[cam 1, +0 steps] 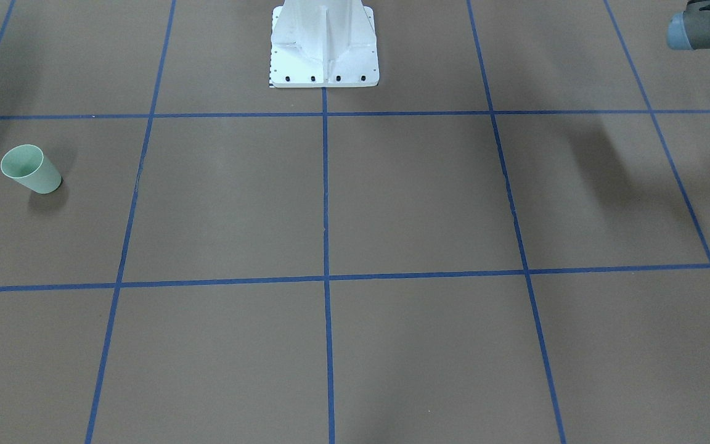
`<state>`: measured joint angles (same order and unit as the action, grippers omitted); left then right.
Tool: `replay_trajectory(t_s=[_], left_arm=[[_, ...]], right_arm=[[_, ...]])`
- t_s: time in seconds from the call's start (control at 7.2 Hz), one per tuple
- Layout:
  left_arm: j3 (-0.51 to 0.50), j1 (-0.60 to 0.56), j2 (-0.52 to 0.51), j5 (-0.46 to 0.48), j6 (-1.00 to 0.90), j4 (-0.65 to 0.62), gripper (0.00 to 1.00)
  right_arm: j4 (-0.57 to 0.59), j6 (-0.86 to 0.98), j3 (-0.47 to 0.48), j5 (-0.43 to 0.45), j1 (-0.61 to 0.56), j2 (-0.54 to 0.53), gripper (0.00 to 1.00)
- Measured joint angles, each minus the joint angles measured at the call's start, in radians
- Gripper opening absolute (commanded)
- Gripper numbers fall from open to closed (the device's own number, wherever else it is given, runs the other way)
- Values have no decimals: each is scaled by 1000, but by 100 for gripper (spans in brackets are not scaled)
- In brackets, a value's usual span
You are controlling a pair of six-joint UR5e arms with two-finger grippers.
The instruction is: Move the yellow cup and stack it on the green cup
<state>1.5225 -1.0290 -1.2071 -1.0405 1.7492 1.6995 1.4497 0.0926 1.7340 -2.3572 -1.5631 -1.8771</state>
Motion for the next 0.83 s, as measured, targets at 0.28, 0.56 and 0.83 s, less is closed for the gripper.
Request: replay_trajectory(t_s=[0.28, 0.56, 0.83], left_arm=[[1, -18, -36, 129, -69, 227, 38], [-3, -19, -87, 204, -145, 428, 38], [-11, -18, -90, 217, -392, 807, 37]], right_arm=[[-1, -1, 5, 0, 0, 1, 100], [-1, -2, 5, -10, 0, -1, 100], [-1, -2, 5, -39, 0, -7, 100]])
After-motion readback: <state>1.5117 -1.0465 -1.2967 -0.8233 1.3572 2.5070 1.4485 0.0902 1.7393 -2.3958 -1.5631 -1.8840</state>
